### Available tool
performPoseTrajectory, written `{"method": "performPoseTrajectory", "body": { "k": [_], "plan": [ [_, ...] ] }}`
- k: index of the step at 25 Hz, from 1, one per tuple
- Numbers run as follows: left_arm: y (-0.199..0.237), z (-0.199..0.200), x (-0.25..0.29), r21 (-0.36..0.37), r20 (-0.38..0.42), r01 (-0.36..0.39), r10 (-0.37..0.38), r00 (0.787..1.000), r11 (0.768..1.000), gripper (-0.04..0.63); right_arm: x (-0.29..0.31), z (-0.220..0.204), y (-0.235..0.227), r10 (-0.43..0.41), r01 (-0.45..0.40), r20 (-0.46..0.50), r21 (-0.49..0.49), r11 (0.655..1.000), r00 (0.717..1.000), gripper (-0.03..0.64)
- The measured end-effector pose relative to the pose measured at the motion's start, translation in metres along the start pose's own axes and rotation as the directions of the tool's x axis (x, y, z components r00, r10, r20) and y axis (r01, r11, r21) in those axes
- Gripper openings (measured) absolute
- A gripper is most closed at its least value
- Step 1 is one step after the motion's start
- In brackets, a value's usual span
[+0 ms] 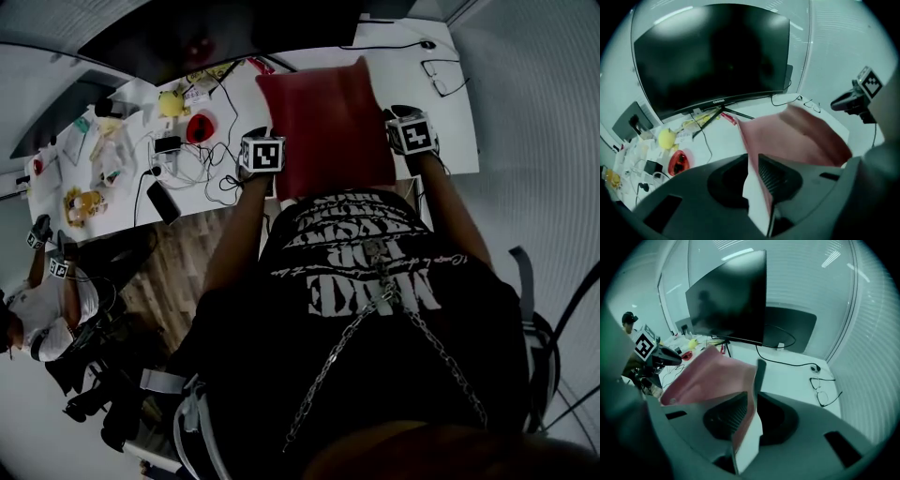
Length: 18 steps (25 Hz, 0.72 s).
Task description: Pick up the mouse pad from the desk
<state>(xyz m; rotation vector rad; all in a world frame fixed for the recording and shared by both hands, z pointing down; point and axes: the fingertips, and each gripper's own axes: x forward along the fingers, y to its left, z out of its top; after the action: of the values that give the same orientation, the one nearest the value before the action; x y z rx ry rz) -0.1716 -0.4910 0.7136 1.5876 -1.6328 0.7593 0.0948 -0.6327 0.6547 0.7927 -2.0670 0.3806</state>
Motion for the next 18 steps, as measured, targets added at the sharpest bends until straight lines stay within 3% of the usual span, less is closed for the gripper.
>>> {"method": "performPoseTrajectory", "body": {
  "k": [3, 5, 6, 7, 8, 9, 11, 12, 13, 14, 15, 18],
  "plan": [
    [0.019, 0.009, -0.022, 0.004, 0.078, -0.068, 0.068, 0.995, 0.998, 0.074, -0.013, 0.0, -0.007, -0.004, 0.004, 0.039, 0.004, 1.0, 0.999, 0.044],
    [0.02, 0.03, -0.046, -0.02, 0.192, -0.048, 0.051, 0.98, 0.999, 0.068, -0.035, 0.017, -0.003, 0.029, -0.034, 0.139, 0.034, 0.999, 0.99, 0.026],
    [0.016, 0.047, -0.067, -0.03, 0.271, -0.027, 0.035, 0.962, 0.999, 0.055, -0.052, 0.031, 0.002, 0.048, -0.06, 0.213, 0.05, 0.997, 0.976, 0.02],
    [0.01, 0.066, -0.092, -0.038, 0.364, -0.002, 0.016, 0.931, 0.999, 0.041, -0.073, 0.048, 0.008, 0.066, -0.087, 0.296, 0.06, 0.994, 0.953, 0.017],
    [0.001, 0.086, -0.123, -0.039, 0.466, 0.025, -0.004, 0.885, 0.999, 0.024, -0.098, 0.066, 0.015, 0.08, -0.111, 0.383, 0.058, 0.992, 0.92, 0.014],
    [-0.009, 0.107, -0.155, -0.027, 0.566, 0.047, -0.024, 0.824, 0.999, 0.008, -0.125, 0.086, 0.023, 0.093, -0.126, 0.469, 0.038, 0.991, 0.878, 0.012],
    [-0.029, 0.147, -0.218, 0.029, 0.729, 0.062, -0.064, 0.682, 0.998, 0.006, -0.177, 0.123, 0.04, 0.121, -0.126, 0.624, -0.037, 0.991, 0.772, 0.005],
    [-0.039, 0.162, -0.243, 0.059, 0.783, 0.06, -0.083, 0.617, 0.996, 0.006, -0.197, 0.138, 0.049, 0.136, -0.114, 0.683, -0.078, 0.99, 0.717, 0.003],
    [-0.047, 0.175, -0.262, 0.082, 0.82, 0.056, -0.099, 0.564, 0.995, 0.006, -0.214, 0.151, 0.057, 0.149, -0.098, 0.729, -0.112, 0.989, 0.669, 0.003],
    [-0.053, 0.184, -0.275, 0.099, 0.842, 0.048, -0.11, 0.529, 0.994, 0.006, -0.227, 0.16, 0.066, 0.159, -0.078, 0.761, -0.142, 0.987, 0.629, 0.002],
    [-0.059, 0.189, -0.282, 0.113, 0.852, 0.035, -0.115, 0.51, 0.993, 0.006, -0.237, 0.165, 0.074, 0.168, -0.058, 0.783, -0.167, 0.984, 0.599, 0.002],
    [-0.069, 0.196, -0.288, 0.13, 0.85, 0.014, -0.118, 0.513, 0.991, 0.006, -0.259, 0.169, 0.095, 0.199, -0.035, 0.801, -0.218, 0.975, 0.565, 0.0]
  ]
}}
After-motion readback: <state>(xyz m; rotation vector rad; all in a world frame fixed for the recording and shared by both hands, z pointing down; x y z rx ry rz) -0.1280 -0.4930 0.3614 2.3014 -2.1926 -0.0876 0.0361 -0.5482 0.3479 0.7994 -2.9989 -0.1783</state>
